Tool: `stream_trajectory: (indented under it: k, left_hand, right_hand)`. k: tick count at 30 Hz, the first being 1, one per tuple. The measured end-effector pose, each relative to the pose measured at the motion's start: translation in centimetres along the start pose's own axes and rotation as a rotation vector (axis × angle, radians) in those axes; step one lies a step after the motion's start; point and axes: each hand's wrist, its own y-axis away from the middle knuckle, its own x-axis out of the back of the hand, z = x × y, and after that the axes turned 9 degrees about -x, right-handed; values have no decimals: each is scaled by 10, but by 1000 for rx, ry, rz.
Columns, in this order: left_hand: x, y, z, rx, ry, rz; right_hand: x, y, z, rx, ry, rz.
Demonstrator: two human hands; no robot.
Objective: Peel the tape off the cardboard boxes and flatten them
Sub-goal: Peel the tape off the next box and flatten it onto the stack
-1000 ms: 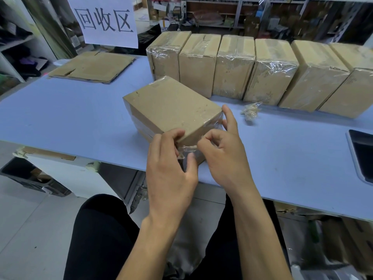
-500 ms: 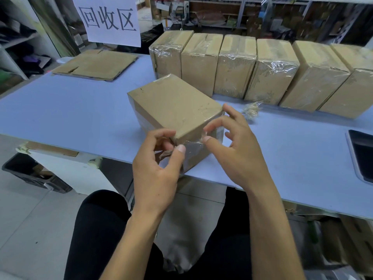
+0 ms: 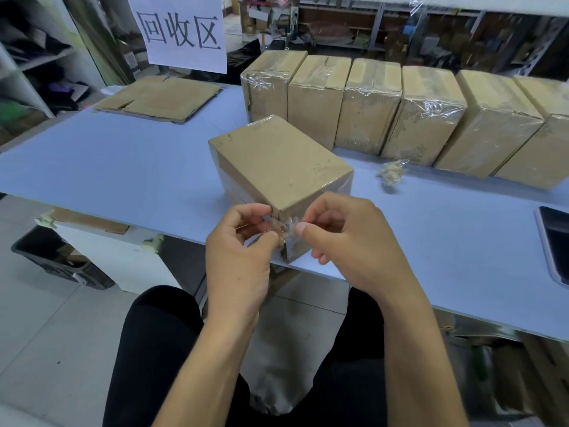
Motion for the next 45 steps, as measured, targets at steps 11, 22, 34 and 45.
stream_trajectory:
  k: [11, 22, 34, 45]
  left_hand:
    - [9, 1, 4, -62, -74, -100]
    - [9, -2, -4, -20, -71, -15]
    - [4, -4, 6, -77, -336, 41]
    - [3, -20, 0, -142, -317, 77]
  right_hand:
    - [-17, 2, -7, 78, 35, -15]
    - [0, -5, 0, 192, -272, 125]
    - [-14, -46, -9, 113, 449, 209]
    - [-30, -72, -60, -104, 741, 137]
